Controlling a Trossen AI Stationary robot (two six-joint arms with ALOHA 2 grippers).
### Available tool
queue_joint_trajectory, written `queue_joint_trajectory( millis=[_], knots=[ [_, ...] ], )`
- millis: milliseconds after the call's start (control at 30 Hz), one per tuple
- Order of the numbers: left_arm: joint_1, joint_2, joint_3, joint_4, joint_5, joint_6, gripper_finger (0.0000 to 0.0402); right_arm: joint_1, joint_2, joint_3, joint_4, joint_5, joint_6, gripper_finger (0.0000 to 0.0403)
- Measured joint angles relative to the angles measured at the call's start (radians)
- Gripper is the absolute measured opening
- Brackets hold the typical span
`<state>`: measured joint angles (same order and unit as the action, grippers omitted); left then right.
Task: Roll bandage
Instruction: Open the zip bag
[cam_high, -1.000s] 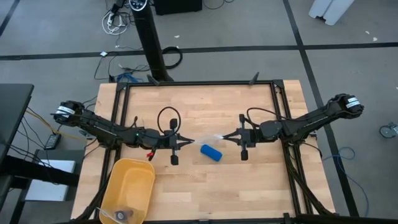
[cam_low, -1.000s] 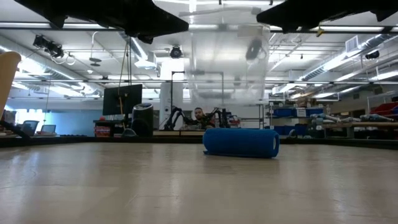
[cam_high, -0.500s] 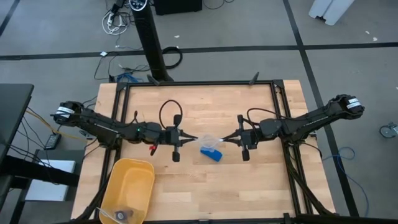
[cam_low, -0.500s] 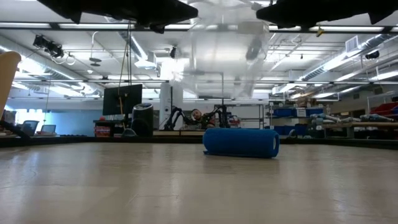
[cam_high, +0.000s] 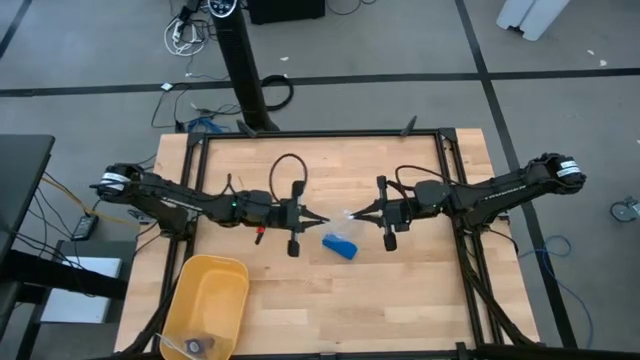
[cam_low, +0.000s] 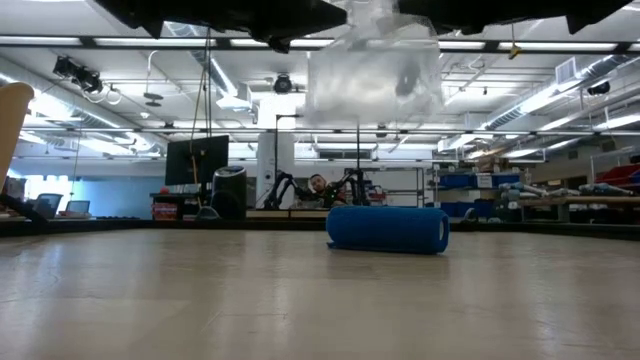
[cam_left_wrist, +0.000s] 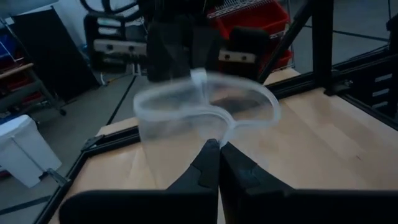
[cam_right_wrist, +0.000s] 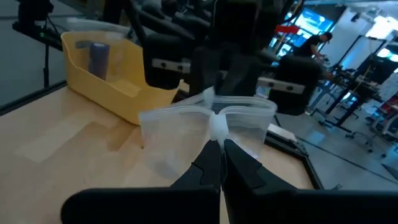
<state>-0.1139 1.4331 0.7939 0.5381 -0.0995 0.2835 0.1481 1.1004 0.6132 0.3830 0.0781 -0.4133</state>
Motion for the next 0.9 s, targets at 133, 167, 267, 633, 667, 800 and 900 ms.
queue_joint_trajectory(
  millis=[133, 167, 267, 633, 667, 800, 900],
  knots=[
    [0.014, 0.032, 0.037, 0.001, -0.008, -0.001, 0.0004, -0.012, 0.06, 0.031, -0.004, -0.006, -0.001, 0.0],
    [0.017, 0.037, 0.045, 0.003, -0.008, -0.003, 0.0004, -0.014, 0.073, 0.039, -0.005, -0.008, -0.001, 0.0],
    [0.022, 0.051, 0.061, 0.0, -0.006, -0.011, 0.0004, -0.021, 0.114, 0.064, -0.004, -0.006, -0.003, 0.0],
    [0.021, 0.06, 0.069, -0.008, 0.004, -0.027, 0.0004, -0.027, 0.167, 0.105, -0.011, -0.007, -0.01, 0.0],
    [0.021, 0.06, 0.069, -0.008, 0.004, -0.027, 0.0004, -0.027, 0.167, 0.105, -0.014, -0.006, -0.01, 0.0],
    [0.021, 0.06, 0.068, 0.002, 0.006, -0.033, 0.0004, -0.027, 0.172, 0.105, -0.019, -0.004, -0.008, 0.0],
    [0.02, 0.061, 0.068, 0.019, 0.013, -0.033, 0.0004, -0.028, 0.172, 0.105, -0.026, -0.003, -0.004, 0.0]
  ],
)
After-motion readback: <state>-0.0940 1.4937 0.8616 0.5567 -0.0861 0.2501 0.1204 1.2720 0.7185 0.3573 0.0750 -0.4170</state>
